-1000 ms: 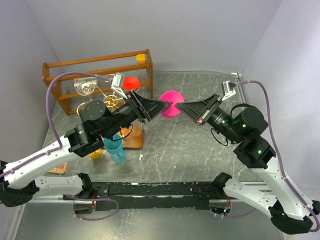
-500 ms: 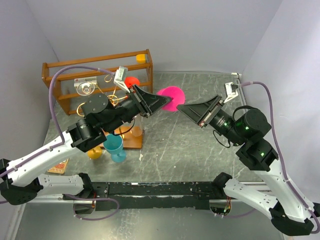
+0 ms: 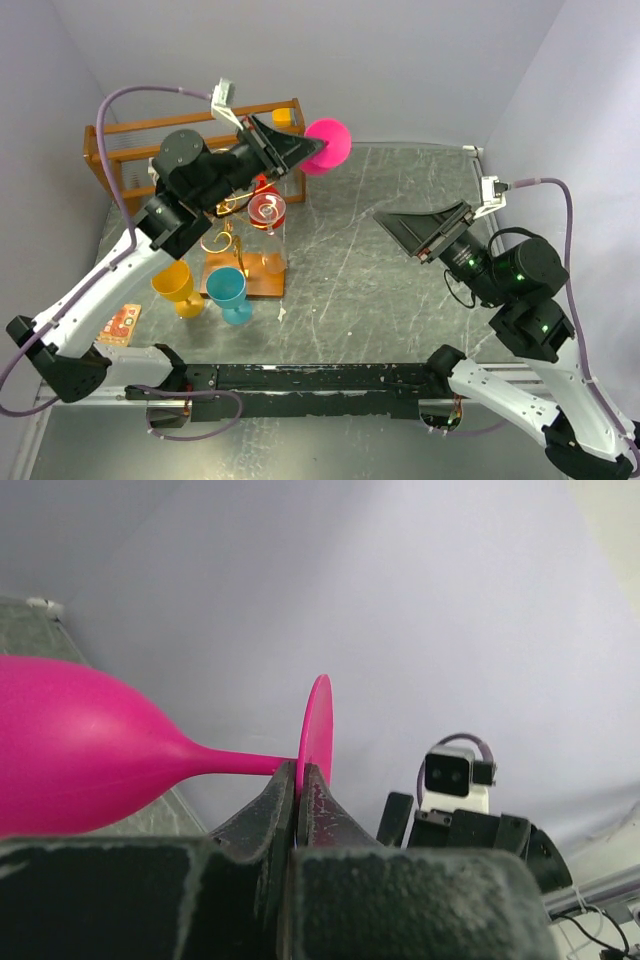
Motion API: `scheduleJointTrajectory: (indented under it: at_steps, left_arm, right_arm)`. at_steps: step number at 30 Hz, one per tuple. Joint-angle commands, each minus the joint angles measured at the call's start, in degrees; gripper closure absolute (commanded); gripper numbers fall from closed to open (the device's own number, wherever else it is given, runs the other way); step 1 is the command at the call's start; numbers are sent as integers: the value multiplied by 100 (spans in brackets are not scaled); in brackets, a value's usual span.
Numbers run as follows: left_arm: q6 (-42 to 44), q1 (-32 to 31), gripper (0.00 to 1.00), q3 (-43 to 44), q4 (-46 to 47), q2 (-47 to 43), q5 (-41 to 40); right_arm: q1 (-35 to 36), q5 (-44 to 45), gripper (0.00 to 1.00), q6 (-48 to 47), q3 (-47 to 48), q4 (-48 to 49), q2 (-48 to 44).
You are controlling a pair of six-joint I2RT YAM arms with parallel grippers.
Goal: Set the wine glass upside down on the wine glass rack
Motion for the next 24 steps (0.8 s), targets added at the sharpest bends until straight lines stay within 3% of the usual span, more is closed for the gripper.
scheduleJointTrajectory:
  at_steps: [1, 4, 8, 13, 24]
  left_arm:
    - [26, 356, 93, 891, 171, 369, 796]
    - [228, 619, 93, 1490, -71, 599, 792]
    - [249, 1093, 93, 1666, -237, 636, 803]
    - [295, 1660, 93, 1532, -360, 443, 755]
    - [770, 2547, 93, 865, -972, -386, -250]
  right_arm:
    - [1, 255, 32, -200, -21, 26, -57]
    - [1, 211, 32, -213, 47, 42, 19]
    - [1, 170, 32, -177, 29, 76, 72]
    - [1, 129, 32, -141, 28, -6, 146]
    - [-3, 69, 32, 86, -118, -146, 122]
